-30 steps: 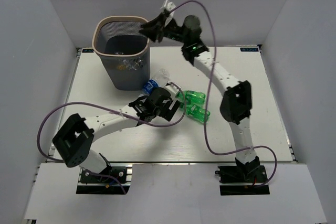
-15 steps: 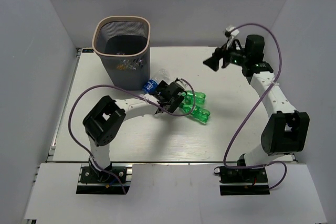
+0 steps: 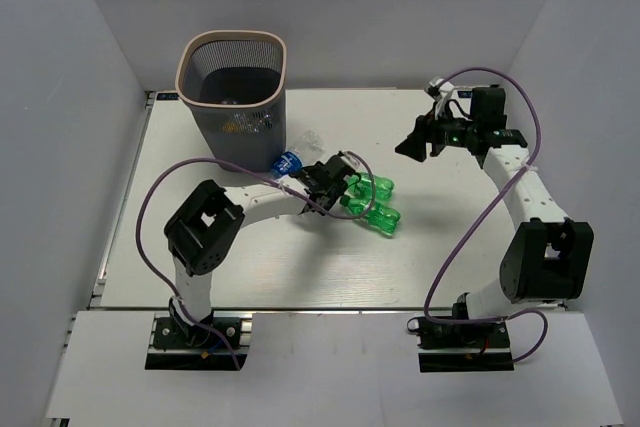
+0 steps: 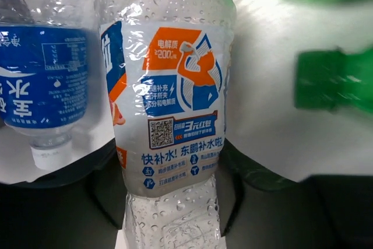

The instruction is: Put the plastic bottles in the bin

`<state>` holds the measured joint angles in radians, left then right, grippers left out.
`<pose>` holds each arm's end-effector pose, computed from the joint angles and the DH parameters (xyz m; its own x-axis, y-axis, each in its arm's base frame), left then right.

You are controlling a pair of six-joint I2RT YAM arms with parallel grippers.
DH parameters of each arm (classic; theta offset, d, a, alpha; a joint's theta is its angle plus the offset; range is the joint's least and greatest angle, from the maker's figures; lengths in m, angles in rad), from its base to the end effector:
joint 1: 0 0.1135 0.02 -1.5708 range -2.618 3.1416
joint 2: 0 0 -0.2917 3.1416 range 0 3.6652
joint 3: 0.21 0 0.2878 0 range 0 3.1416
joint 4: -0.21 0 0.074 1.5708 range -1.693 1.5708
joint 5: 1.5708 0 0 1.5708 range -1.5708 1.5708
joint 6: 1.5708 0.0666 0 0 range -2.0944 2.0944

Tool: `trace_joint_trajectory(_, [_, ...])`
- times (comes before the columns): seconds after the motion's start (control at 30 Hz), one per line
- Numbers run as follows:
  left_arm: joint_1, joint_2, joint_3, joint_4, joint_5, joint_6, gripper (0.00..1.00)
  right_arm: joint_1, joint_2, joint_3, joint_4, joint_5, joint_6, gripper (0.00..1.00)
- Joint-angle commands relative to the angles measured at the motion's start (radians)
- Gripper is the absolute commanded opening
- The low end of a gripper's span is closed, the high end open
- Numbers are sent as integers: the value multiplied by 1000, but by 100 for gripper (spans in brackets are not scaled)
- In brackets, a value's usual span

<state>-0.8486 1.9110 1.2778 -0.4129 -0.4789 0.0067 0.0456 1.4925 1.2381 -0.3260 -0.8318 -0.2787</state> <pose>0.3181 -0.3147 0.1551 -0.5686 0.6545 -0.4983 0.5172 0.7555 0.4022 0.3815 0.0667 0.3264 -0.3483 -0.2014 -0.9155 -0.7738 0.6129 0.1596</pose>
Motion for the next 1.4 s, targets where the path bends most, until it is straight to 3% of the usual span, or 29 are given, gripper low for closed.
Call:
trace_joint_trajectory(0.0, [-14, -189, 52, -26, 92, -48, 26, -6, 14, 81, -148, -61, -148, 66])
trace_joint_trajectory(0.17, [8, -337, 185, 22, 83, -28, 24, -6, 49, 83, -196, -29, -217, 77])
trace_joint_trajectory(0.23, [19, -348, 288, 35, 62, -17, 26, -6, 64, 83, -193, -15, -217, 90])
trace_joint_trajectory(0.5, [149, -288, 540, 166, -110, -23, 30, 4, 54, 20, -105, 27, -215, 90])
trace_joint_trajectory(0.67, [293, -193, 652, 141, -282, -57, 34, 26, 49, 4, -87, 20, -215, 86])
trace_joint_trajectory(0.8, [385, -115, 753, 13, -282, -115, 54, 60, 72, -2, -74, 43, -229, 89])
trace_joint_trajectory(0.83, [397, -101, 770, -4, -282, -116, 84, 69, 81, 1, -79, 59, -234, 89])
trace_joint_trajectory(0.87, [419, -92, 807, -24, -282, -126, 100, 92, 93, 27, -87, 66, -243, 89])
trace_joint_trajectory(0.9, [419, -92, 821, -36, -270, -126, 100, 99, 106, 38, -99, 71, -261, 89])
trace_joint_trajectory(1.07, [412, -140, 819, -46, -104, -7, 100, 171, 257, 129, -160, 174, -303, 89])
trace_joint_trajectory(1.17, [399, -228, 715, -47, 262, 35, 100, 214, 343, 176, -209, 232, -335, 89])
trace_joint_trajectory(1.2, [389, -249, 678, -47, 481, 45, 100, 230, 362, 188, -215, 252, -346, 89])
trace_joint_trajectory(1.3, [337, -303, 537, -127, 697, 35, 100, 258, 440, 241, -246, 307, -356, 89])
trace_joint_trajectory(1.37, [303, -346, 377, -155, 717, 26, 100, 269, 471, 248, -249, 327, -358, 89])
